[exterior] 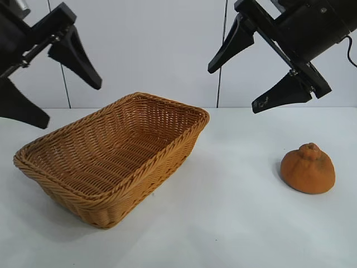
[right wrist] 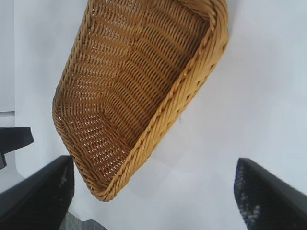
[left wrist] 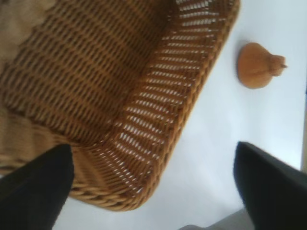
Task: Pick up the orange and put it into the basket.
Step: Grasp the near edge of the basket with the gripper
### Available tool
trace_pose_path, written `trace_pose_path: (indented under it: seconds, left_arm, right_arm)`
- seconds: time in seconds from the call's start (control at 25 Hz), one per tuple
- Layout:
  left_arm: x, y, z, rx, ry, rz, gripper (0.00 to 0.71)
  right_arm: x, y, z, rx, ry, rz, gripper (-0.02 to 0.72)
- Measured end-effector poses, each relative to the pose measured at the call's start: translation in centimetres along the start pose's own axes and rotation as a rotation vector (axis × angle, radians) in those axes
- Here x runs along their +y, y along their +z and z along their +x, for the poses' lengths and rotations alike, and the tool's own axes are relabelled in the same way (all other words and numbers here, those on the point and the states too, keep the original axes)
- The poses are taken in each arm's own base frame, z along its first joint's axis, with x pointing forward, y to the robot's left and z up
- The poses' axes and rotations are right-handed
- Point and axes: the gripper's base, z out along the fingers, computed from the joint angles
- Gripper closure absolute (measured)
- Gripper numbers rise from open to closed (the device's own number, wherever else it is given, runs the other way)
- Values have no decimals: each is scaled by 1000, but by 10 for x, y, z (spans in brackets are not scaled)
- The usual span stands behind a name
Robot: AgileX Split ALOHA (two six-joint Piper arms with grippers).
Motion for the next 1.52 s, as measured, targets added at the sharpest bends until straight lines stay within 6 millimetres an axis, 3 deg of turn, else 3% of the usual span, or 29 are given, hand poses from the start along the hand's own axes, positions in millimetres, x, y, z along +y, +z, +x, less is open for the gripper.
trace_pose_path:
  seconds: [0.24,0.48,0.84,1.08,1.32,1.52]
  left_arm:
    - [-2,-15,26,3,-156,-178,68]
    - [4,7,50,-43,-437,-198,68]
    - [5,15,45,-144,-588,-146,68]
    - [17,46,40,-113,-614,-203,68]
    - [39,95,31,-140,-638,-243,68]
    - [48,111,33,-118,-653,-278,113]
  right_arm:
    - [0,0,1,9,15,-3,85]
    - [0,0,1,9,17,-3,85]
    - [0,0,1,9,17,-3,85]
    - [0,0,1,9,18,-3,85]
    - [0,0,1,9,17,-2,85]
    - [0,0,1,9,17,-2,85]
